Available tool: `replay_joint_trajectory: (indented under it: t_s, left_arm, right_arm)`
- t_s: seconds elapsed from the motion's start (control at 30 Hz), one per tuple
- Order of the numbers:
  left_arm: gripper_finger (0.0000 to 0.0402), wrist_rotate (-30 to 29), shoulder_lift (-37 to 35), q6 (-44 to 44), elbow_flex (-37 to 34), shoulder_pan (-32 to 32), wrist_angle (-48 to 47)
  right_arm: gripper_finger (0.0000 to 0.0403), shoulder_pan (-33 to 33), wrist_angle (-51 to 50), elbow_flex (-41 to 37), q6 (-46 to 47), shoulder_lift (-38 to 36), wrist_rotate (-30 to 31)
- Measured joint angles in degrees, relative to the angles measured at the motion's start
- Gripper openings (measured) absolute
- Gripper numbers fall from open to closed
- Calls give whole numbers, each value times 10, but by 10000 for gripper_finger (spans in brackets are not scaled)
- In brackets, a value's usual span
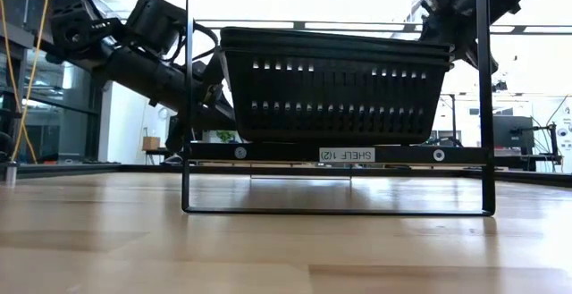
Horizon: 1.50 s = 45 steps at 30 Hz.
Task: Stack baskets on shelf by color
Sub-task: Adjust the bins on the shelf
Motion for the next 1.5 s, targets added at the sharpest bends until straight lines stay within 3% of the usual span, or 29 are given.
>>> replay_joint_trajectory:
  t_s: [0.1,0.2,0.5,0.77,1.13,1.4,1.5]
  left_arm:
    - [0,9,0,0,0,14,11]
    - [0,19,0,0,0,26,29]
    - [0,30,0,2,0,38,41]
    - [0,28,0,11,0,43,40]
    - [0,33,0,2,0,68,40]
    - [0,72,-24,22,0,82,40]
    - [0,127,-51,47,0,94,37]
  right_arm:
    - [0,-7,0,0,55,17,58]
    - [0,-30,0,0,82,47,68]
    - [0,-121,91,0,31,115,-8]
    - [0,-133,130,0,16,114,-46]
    - [0,-123,130,0,28,114,-42]
    - [0,-143,70,2,-20,73,-65]
    - [0,-139,13,11,-20,42,-79]
